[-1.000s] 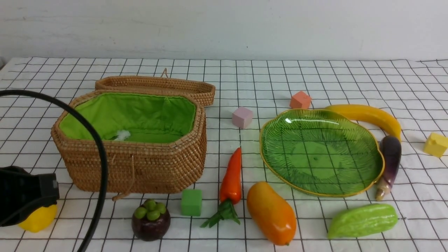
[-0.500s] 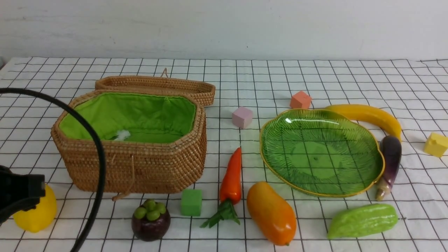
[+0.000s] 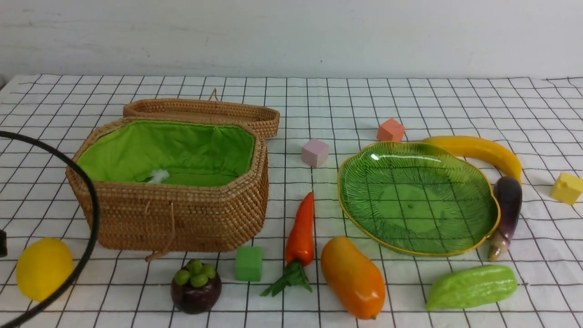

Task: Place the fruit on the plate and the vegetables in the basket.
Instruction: Grab a lemon with your left arm and place it on the plate on the right

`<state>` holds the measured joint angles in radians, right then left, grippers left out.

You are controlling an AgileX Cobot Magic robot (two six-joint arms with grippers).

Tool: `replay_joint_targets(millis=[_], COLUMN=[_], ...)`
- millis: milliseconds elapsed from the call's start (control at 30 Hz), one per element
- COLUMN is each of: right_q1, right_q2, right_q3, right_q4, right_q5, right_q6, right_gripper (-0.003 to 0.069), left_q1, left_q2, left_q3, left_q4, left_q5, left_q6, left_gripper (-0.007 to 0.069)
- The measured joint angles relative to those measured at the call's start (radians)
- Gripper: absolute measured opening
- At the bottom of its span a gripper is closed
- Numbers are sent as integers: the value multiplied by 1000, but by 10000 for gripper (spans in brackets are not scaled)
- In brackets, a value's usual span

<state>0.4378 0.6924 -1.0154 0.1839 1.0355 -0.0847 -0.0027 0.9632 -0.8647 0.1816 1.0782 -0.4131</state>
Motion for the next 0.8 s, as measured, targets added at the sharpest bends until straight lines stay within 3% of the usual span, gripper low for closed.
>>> replay_joint_targets(millis=[133, 300, 400, 600, 800], right_q1=[0, 0, 0, 0, 0], right_q2=[-44, -103, -158, -261, -280], right_q3=[-16, -18, -18, -20, -23], right_q4=[10, 48, 100, 212, 256], right_q5=[27, 61, 85, 91, 104], right_q6=[-36, -72, -143, -298, -324], right_gripper=[67, 71, 75, 77, 81], left_q1=[123, 142, 142, 142, 142], left_q2=[54, 163, 231, 357, 462], left_q3=[0, 0, 0, 0, 0], left_q4=[-110, -237, -246, -213, -103], left_q5=[-98, -161, -206, -296, -426], left_q6=[79, 185, 212, 218, 217], left_gripper=[-13, -7, 41, 289, 581])
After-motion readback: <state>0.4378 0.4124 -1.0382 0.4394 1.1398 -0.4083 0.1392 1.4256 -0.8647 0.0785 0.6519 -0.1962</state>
